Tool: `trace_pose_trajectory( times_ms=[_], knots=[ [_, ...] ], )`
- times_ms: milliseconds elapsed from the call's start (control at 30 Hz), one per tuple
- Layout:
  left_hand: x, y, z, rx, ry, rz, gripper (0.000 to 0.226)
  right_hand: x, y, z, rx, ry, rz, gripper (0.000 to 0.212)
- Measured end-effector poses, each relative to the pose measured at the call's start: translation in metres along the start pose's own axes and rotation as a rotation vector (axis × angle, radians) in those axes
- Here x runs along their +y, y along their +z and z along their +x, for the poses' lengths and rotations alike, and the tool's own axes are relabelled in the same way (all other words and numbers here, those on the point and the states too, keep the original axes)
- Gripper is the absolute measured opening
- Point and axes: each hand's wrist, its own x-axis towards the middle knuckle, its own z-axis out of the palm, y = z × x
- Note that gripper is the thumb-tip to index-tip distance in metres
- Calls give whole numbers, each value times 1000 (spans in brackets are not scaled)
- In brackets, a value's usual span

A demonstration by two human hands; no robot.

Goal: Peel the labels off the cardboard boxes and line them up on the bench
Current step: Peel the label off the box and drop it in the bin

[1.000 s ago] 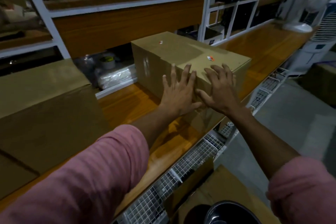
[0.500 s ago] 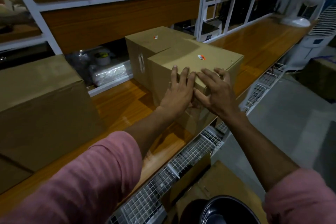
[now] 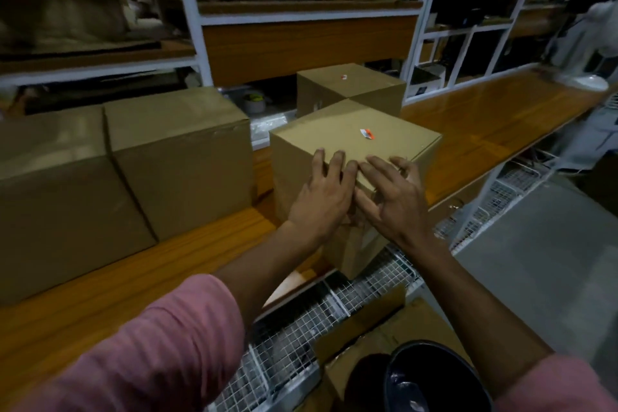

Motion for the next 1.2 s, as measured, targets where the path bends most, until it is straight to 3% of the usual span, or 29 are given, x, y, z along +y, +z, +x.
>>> trace_pose_trajectory(
  times_ms=[200,633,800,1067,1200],
  knots=[
    [-18,-33,-99,8,-59,9,116,-92,-13,-41,-18,15,44,57],
    [-100,-116,-319,140,-346,33,104,-328,-26,-93,-94,-77,235,56],
    [-133,-148,-381,111,-423,49,100,-408,-39,-107,-159,-84,303,55],
    [-173,-191,-425,-74,-507,143,106,-423,-40,-59,-217,-244,355,28],
    [-184,-207,-427,-165,-518,168,104,-401,-17,-26,-263,-240,349,30]
  ],
)
